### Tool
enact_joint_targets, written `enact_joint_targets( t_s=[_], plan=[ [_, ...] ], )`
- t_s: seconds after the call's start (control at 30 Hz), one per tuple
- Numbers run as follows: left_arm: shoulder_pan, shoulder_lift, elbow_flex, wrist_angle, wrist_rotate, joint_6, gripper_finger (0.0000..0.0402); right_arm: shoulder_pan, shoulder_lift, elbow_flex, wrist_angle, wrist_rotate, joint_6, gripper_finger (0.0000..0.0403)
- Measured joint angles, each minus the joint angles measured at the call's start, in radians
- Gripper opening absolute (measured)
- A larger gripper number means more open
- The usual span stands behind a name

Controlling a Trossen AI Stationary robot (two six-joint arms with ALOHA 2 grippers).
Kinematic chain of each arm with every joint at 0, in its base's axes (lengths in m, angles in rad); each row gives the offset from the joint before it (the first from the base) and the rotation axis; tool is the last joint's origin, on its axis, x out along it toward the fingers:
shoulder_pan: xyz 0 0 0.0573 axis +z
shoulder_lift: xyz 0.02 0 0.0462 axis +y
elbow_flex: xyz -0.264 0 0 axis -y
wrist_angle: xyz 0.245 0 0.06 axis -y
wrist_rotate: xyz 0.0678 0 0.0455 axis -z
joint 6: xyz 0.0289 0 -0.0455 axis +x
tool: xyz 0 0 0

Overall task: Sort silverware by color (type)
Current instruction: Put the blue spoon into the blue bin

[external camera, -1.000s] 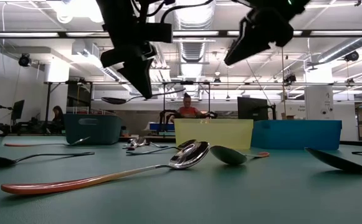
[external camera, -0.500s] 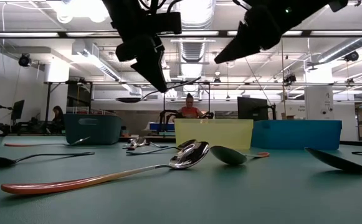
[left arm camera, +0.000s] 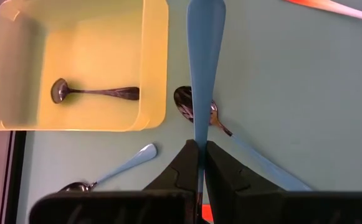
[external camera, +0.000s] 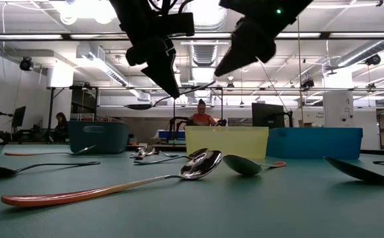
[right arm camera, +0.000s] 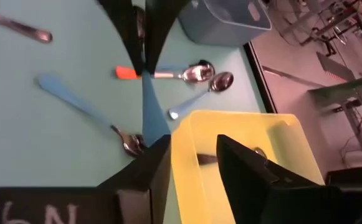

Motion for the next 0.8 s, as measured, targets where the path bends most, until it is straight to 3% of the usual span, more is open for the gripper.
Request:
enact_joint_targets(
  t_s=[0.13, 0.43, 0.8],
  plan=[
    [0.000, 0.000, 0.000, -0.001, 0.000, -0.002, 0.0000, 0.000, 0.055, 0.048, -0.035, 0.005, 0.024, 0.0132],
    [0.000, 0.000, 0.000, -0.009, 0.000, -0.003, 0.0000, 0.000, 0.142, 0.134, -0.089, 0.004, 0.066, 0.0227],
    [0.000, 0.000, -0.001, 0.067, -0.001, -0.004, 0.0000, -0.003, 0.140, 0.133, -0.072, -0.038, -0.011, 0.0235]
  ],
)
